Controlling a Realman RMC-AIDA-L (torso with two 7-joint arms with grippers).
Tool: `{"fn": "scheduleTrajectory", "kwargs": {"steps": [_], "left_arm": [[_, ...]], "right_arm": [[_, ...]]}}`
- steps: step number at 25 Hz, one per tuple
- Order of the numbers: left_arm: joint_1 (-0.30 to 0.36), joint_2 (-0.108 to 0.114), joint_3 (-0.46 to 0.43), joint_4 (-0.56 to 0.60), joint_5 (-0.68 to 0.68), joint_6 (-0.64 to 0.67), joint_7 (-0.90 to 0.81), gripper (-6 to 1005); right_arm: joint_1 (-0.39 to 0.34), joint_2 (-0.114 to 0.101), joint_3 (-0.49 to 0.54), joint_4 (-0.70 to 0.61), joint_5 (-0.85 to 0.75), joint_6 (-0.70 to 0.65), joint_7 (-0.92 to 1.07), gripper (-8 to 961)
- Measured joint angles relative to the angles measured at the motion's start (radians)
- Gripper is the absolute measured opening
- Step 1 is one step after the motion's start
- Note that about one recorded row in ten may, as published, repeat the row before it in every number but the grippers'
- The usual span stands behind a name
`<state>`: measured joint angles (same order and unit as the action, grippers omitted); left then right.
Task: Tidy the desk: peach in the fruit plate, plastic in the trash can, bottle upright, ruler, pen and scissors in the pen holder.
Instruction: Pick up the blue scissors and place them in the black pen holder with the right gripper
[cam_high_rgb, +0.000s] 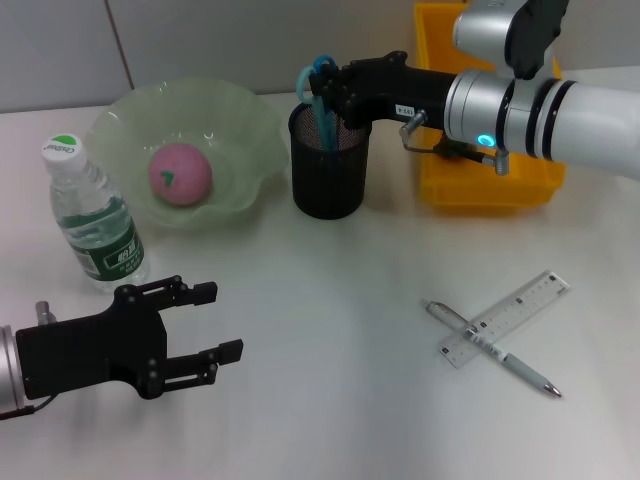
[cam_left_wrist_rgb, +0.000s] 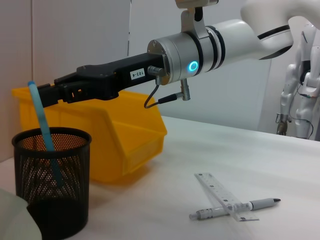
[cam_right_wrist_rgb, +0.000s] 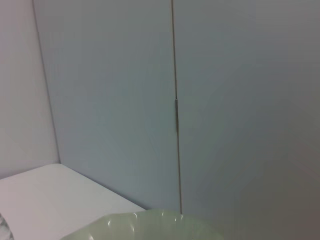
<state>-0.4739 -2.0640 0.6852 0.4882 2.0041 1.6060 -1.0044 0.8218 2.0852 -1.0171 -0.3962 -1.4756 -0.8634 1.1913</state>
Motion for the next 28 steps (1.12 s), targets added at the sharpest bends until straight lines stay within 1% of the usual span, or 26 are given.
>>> {"fn": "scheduleTrajectory", "kwargs": {"steps": [11,16,21,25,28], "left_arm": [[-0.004,-0.001,-0.003,-0.01,0.0,0.002,0.013,753],[-0.005,0.0,-0.003,-0.01,0.0,0.005,0.011,753],[-0.005,0.002,-0.003,-0.01,0.0,0.005,0.011,753],[-0.007,0.001,-0.007,-0.012,-0.001,-0.006,0.027,753],[-0.007,-0.001,-0.015,-0.02,-0.005,-0.016,0.046,753]], "right_arm": [[-0.004,-0.002,-0.011,-0.003,-0.007,-0.009,-0.002,148],[-0.005,-0.003,-0.012,-0.003,-0.008,-0.01,-0.003,367],[-0.006,-0.004,-0.012,-0.009,-0.008,-0.014,-0.003,476],[-0.01,-0.004,-0.009,-0.027,-0.006,-0.031,-0.002,476],[-0.024,-0.004,0.002,-0.082,0.004,-0.079,0.047,477]]}}
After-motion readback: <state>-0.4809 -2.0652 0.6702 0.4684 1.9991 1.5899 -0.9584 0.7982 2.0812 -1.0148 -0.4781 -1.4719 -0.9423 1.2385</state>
